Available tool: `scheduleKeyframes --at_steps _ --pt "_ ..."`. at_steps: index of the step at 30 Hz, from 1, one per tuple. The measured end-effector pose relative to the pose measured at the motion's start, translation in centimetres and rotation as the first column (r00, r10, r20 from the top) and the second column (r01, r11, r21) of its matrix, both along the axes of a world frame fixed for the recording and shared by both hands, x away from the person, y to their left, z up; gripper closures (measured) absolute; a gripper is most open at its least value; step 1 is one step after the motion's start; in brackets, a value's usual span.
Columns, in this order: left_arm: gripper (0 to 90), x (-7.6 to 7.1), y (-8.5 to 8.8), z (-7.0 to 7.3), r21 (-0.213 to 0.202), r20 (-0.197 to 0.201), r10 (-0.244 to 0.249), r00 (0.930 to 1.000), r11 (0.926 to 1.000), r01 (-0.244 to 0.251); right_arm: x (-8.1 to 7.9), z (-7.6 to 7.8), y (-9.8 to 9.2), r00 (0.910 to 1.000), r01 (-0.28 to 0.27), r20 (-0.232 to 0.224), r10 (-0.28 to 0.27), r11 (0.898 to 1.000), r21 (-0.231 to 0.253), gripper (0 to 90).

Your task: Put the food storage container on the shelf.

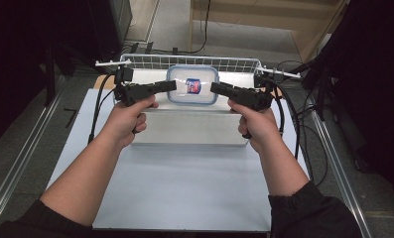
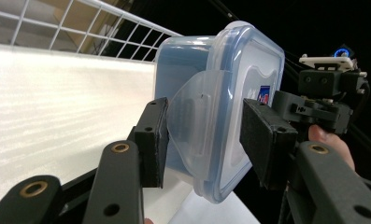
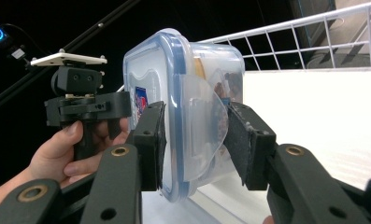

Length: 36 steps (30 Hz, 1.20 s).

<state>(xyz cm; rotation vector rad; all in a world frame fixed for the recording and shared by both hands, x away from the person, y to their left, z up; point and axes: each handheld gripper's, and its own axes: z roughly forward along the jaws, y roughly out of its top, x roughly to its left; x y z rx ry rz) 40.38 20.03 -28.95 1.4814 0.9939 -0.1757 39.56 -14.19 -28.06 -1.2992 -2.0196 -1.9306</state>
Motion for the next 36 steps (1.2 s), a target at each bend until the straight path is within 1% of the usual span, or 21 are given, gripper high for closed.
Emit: scheduleKeyframes --at_steps 1,3,5,7,13,17,18,20,21,24,28,29,30,32,35,36 --pt "53.5 0.1 0.0 -0.1 0.000 -0.011 -0.001 0.9999 1.0000 0.001 0.1 -0.1 -0.1 0.9999 0.000 -0.014 0.000 1.000 -0.002 59.4" --pt "53.5 0.1 0.0 -0.2 -0.004 -0.030 -0.004 0.9995 1.0000 0.003 0.1 -0.1 -0.1 0.9999 0.004 -0.016 -0.004 1.000 -0.002 59.4" --pt "53.5 0.3 0.0 -0.3 -0.010 -0.064 -0.010 0.9979 0.9999 0.009 0.2 -0.1 -0.1 0.9995 0.005 -0.030 -0.005 1.000 -0.002 59.3" --pt "53.5 0.4 -0.1 -0.4 -0.008 -0.082 -0.013 0.9965 0.9999 0.012 0.3 -0.2 -0.2 0.9988 0.001 -0.048 -0.001 1.000 -0.003 59.3" --pt "53.8 0.5 -0.1 -0.4 -0.016 -0.109 0.002 0.9940 0.9999 -0.003 0.5 -0.5 -0.2 0.9964 0.006 -0.085 -0.005 1.000 0.010 59.3" --pt "54.1 0.5 0.1 -0.3 -0.011 -0.117 0.001 0.9931 0.9999 -0.003 0.7 -0.6 -0.2 0.9952 -0.005 -0.097 0.006 1.000 0.017 59.2" --pt "54.1 0.5 0.1 -0.3 -0.010 -0.120 0.007 0.9927 0.9999 -0.008 0.7 -0.6 -0.2 0.9944 -0.006 -0.106 0.008 1.000 0.018 59.2" --pt "54.1 0.5 0.2 -0.2 -0.008 -0.120 0.016 0.9927 0.9998 -0.017 0.8 -0.7 0.0 0.9944 -0.003 -0.105 0.006 1.000 0.022 59.1" --pt "54.1 0.5 0.2 -0.3 -0.006 -0.116 0.021 0.9930 0.9997 -0.022 0.8 -0.7 0.0 0.9937 -0.001 -0.112 0.003 1.000 0.022 58.7" --pt "53.9 0.6 0.1 -0.2 -0.002 -0.105 0.047 0.9933 0.9989 -0.048 0.9 -0.8 0.2 0.9941 0.010 -0.108 -0.007 1.000 0.020 58.3" --pt "54.3 0.7 0.1 -0.2 0.012 -0.092 0.068 0.9935 0.9977 -0.067 1.1 -1.0 0.4 0.9940 0.033 -0.104 -0.033 0.999 -0.002 57.5" --pt "55.1 0.7 0.1 -0.2 0.009 -0.091 0.067 0.9936 0.9977 -0.066 1.2 -1.1 0.4 0.9937 0.043 -0.103 -0.044 0.999 -0.011 58.5" --pt "55.6 0.8 -0.1 -0.2 0.013 -0.098 0.062 0.9933 0.9980 -0.061 1.2 -1.2 0.4 0.9939 0.053 -0.096 -0.055 0.998 -0.022 62.7" --pt "52.5 0.8 -0.2 -0.4 0.032 -0.100 0.068 0.9926 0.9974 -0.065 1.3 -1.3 0.5 0.9928 0.059 -0.101 -0.063 0.997 -0.041 61.4" --pt "52.9 1.0 -0.2 -0.4 0.020 -0.102 0.080 0.9916 0.9967 -0.078 1.6 -1.5 0.6 0.9927 0.062 -0.102 -0.065 0.997 -0.039 61.5" --pt "52.8 1.0 -0.2 -0.4 0.022 -0.102 0.084 0.9912 0.9964 -0.082 1.7 -1.5 0.7 0.9925 0.063 -0.102 -0.067 0.997 -0.038 61.5"
